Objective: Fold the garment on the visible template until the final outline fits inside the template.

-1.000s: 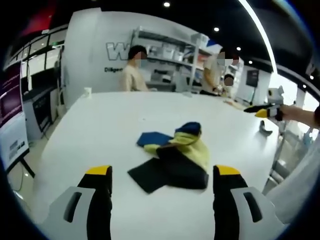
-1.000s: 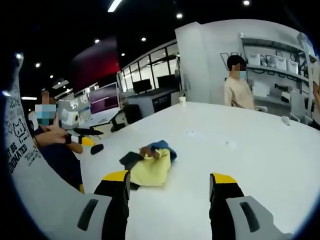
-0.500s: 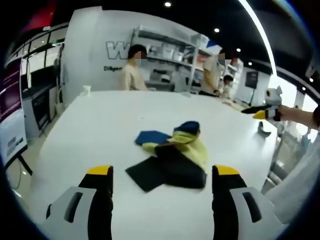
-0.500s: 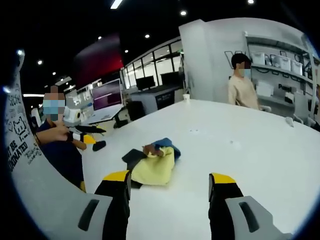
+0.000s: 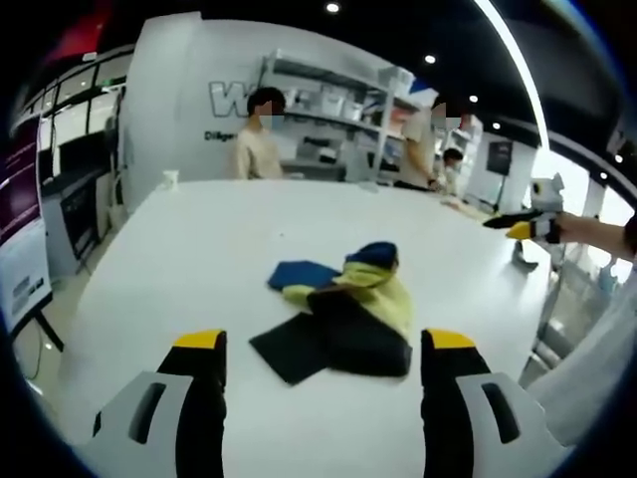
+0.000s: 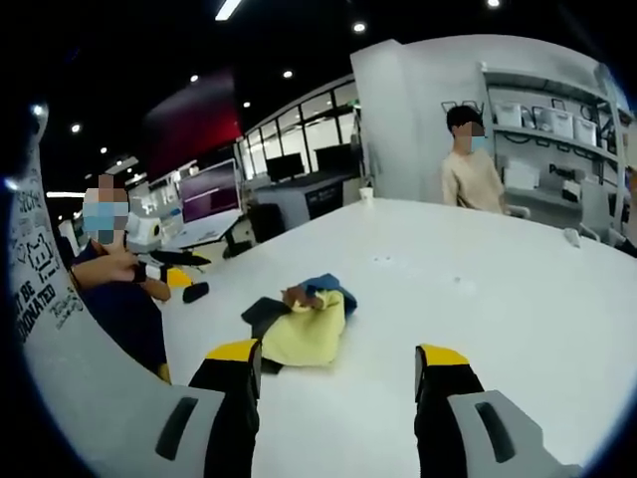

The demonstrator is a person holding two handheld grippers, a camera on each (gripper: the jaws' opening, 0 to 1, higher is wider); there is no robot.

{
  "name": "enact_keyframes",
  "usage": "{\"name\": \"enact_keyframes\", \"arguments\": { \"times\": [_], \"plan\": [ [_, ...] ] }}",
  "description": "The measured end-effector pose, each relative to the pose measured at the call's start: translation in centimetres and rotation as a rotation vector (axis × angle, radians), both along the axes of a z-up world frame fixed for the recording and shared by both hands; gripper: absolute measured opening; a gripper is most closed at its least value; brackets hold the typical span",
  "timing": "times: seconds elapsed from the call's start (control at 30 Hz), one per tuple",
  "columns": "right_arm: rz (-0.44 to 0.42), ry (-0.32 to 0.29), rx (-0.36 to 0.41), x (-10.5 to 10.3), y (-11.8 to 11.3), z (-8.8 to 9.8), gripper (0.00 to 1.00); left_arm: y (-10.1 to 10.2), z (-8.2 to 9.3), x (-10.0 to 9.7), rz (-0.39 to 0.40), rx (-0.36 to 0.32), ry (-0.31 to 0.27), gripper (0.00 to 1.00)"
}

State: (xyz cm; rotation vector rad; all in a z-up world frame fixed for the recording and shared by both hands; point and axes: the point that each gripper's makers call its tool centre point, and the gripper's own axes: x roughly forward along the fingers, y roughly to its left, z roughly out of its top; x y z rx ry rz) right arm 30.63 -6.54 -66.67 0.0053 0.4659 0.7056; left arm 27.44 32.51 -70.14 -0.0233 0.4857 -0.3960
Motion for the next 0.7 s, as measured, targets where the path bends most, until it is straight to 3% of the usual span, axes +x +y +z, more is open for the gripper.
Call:
{"name": "enact_keyframes", "arguments": {
  "times": [0.7],
  "plan": [
    [0.007,0.02,-0.011,-0.3,-0.4,0.2,0.59,-1.6,0.2,0.2,-0.048,-0.028,0.003,0.75]
  ]
}}
